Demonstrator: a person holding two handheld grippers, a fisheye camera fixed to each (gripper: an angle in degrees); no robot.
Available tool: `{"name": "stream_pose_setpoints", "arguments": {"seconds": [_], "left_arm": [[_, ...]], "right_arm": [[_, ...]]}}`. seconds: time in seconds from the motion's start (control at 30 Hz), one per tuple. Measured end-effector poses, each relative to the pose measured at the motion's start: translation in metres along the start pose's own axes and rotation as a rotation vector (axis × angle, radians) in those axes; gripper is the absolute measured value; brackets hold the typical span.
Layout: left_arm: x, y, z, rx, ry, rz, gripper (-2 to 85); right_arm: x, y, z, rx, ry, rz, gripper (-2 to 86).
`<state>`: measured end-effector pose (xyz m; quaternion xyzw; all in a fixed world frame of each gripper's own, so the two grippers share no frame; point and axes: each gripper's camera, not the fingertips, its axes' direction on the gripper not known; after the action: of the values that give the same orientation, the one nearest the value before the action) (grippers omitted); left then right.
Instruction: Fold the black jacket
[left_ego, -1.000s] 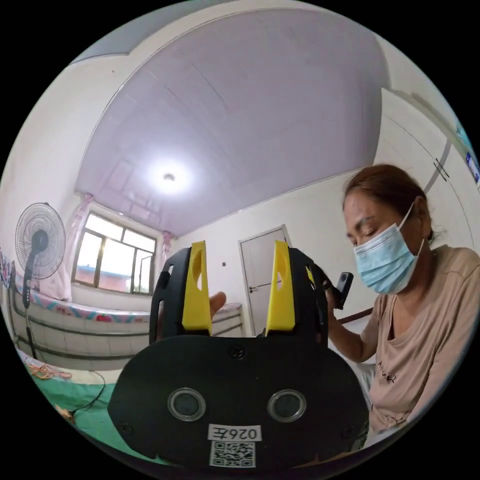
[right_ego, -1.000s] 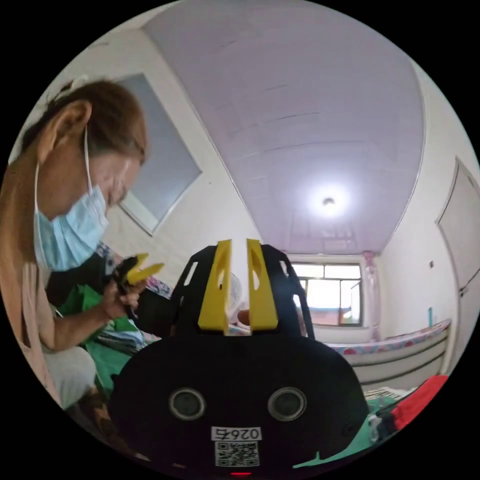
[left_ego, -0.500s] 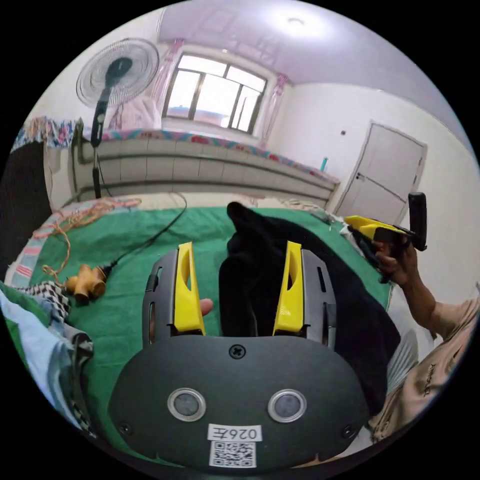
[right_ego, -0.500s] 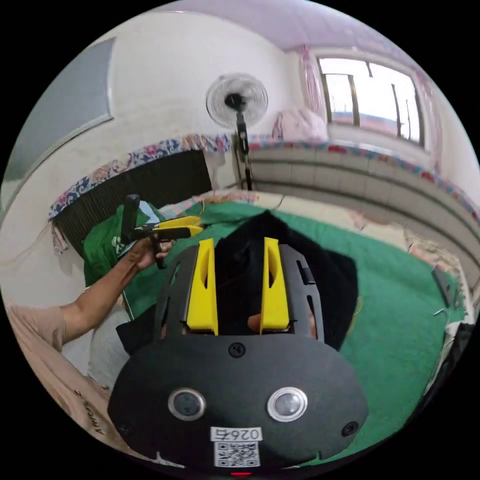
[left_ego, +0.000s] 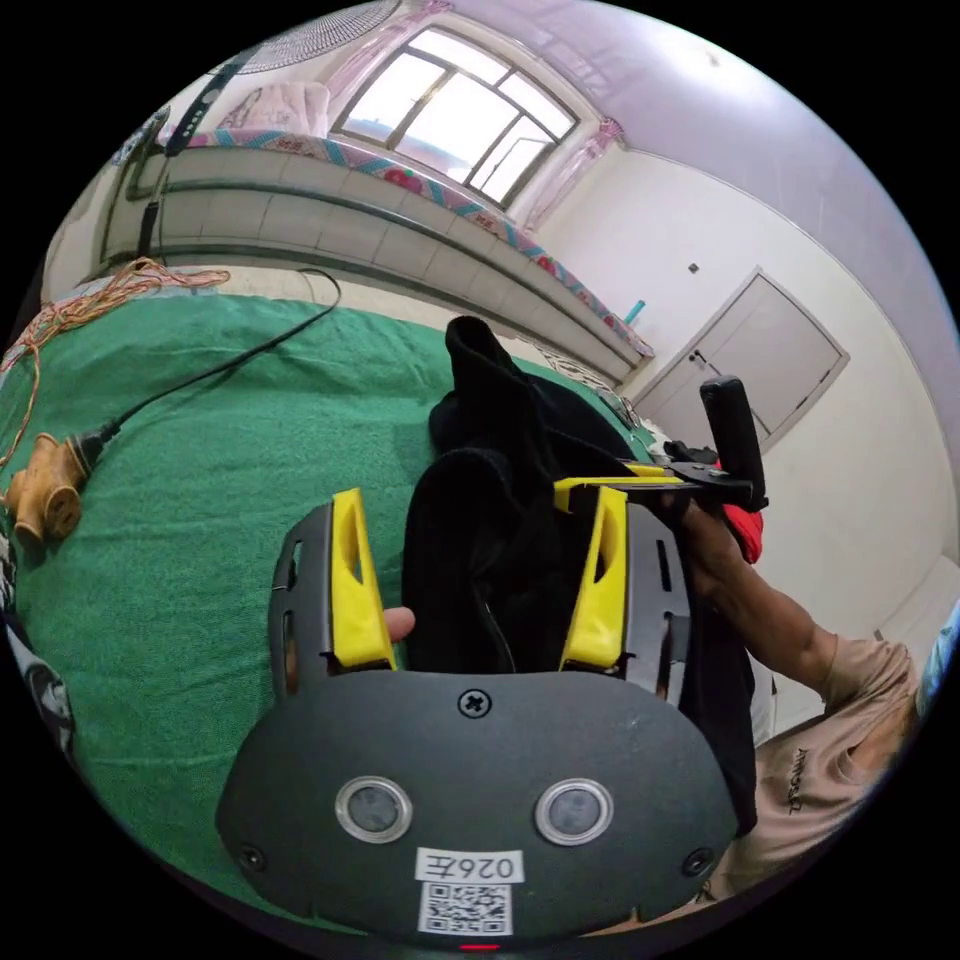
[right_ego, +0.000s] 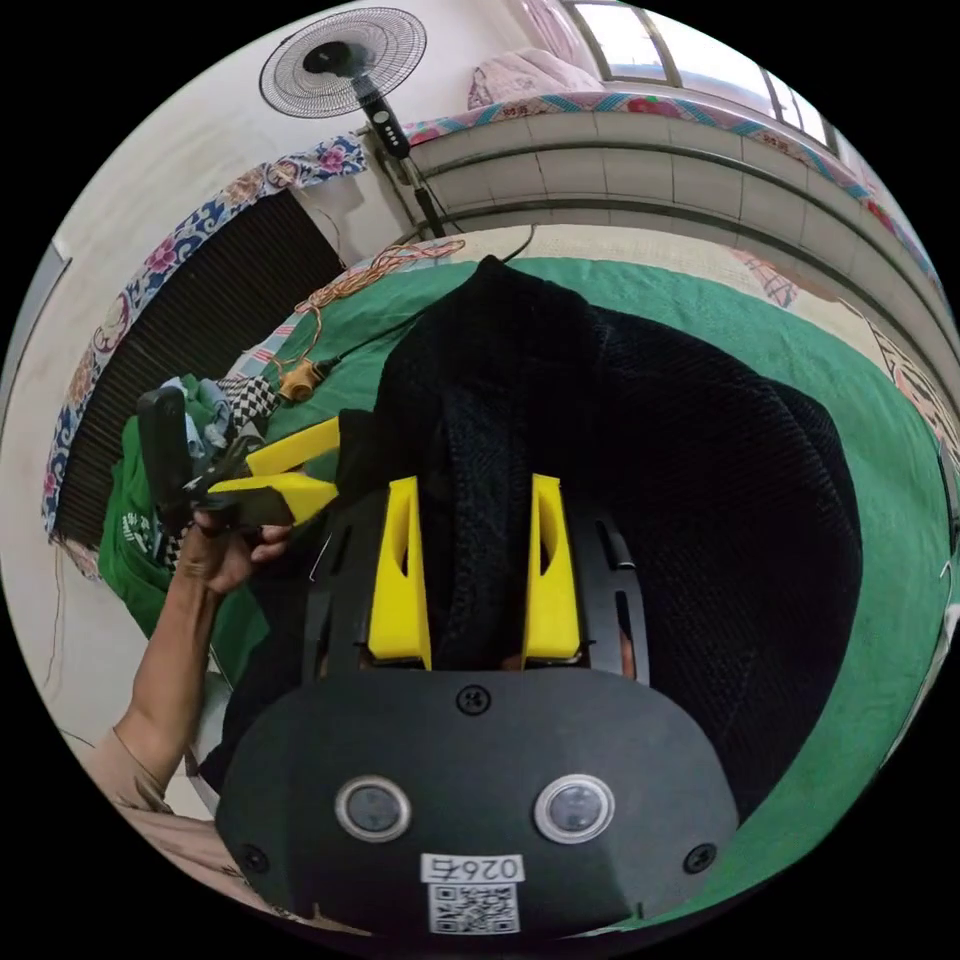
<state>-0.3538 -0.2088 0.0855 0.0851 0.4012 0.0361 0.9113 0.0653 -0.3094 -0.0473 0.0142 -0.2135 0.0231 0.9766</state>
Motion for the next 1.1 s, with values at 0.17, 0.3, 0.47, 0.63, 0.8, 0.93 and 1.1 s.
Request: {"name": "stream_pose_setpoints", "arguments": {"seconds": [0.17, 0.3, 0.47, 0.63, 0.8, 0.93, 1.1], "left_arm": [[0.020, -0.013, 0.012, -0.080, 0.025, 0.196, 8.0], [0.037, -0.019, 0.001, -0.018, -0.034, 0.284, 11.2], [0.020, -0.019, 0.013, -0.020, 0.060, 0.193, 19.2], [0.043, -0.024, -0.020, 0.040, -0.028, 0.318, 4.6], [0.073, -0.038, -0.065, 0.212, -0.137, 0.390, 4.6], [-0.008, -0.023, -0.058, 0.246, -0.131, 0.037, 7.1], [-0.083, 0.029, -0.085, 0.452, 0.083, -0.296, 10.6]], "right_arm": [[0.003, 0.005, -0.022, 0.032, 0.032, -0.134, -0.6], [0.011, 0.027, -0.070, 0.119, 0.036, -0.201, -1.0], [0.024, 0.049, -0.108, 0.171, 0.048, -0.228, -1.1], [0.067, 0.089, -0.194, 0.361, 0.190, -0.167, -1.1], [0.189, 0.164, -0.305, 0.565, 0.428, 0.141, -1.1], [0.325, 0.173, -0.281, 0.180, 0.469, 0.367, -0.3], [0.365, 0.236, -0.289, 0.275, 0.330, 0.449, 3.6]]}}
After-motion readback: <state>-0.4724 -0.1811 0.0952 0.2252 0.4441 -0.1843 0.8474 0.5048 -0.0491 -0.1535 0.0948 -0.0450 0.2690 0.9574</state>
